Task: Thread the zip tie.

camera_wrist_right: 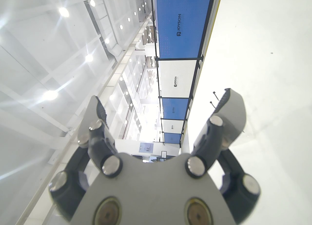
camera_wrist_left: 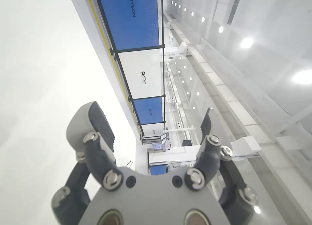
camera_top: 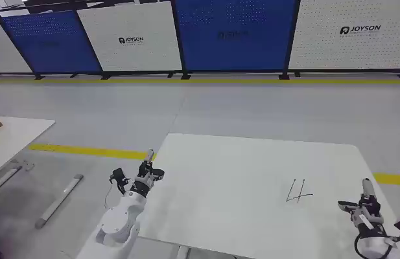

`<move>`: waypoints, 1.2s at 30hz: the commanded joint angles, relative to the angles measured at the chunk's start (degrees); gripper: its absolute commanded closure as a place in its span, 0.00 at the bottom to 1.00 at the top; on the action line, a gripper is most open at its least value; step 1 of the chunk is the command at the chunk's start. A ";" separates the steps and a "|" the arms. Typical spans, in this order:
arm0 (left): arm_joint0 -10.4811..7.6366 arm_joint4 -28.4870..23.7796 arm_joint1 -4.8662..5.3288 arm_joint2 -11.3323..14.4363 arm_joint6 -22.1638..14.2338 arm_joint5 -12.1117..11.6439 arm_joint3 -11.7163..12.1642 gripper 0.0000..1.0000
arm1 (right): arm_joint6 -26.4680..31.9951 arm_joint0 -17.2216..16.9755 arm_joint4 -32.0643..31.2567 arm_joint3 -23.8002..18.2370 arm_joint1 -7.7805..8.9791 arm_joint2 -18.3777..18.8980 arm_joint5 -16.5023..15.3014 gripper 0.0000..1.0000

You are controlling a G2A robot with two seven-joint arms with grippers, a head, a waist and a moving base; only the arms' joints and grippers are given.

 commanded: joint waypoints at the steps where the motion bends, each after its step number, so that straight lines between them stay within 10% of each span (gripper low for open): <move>1: 0.00 0.00 0.00 0.00 0.00 0.00 0.00 0.00 | 0.27 0.08 -0.11 -0.15 0.01 0.10 -0.17 0.00; 13: 0.00 0.00 0.00 0.00 0.00 0.00 0.00 0.00 | 29.56 3.29 -2.00 1.41 2.27 8.66 5.43 0.00; 25: 0.00 0.00 0.00 0.00 0.00 0.00 0.00 0.00 | 30.59 3.85 -2.68 2.00 2.41 8.62 6.47 0.00; 36: 0.00 0.00 0.00 0.00 0.00 0.00 0.00 0.00 | 58.26 19.91 -12.04 13.64 5.62 7.97 14.87 0.00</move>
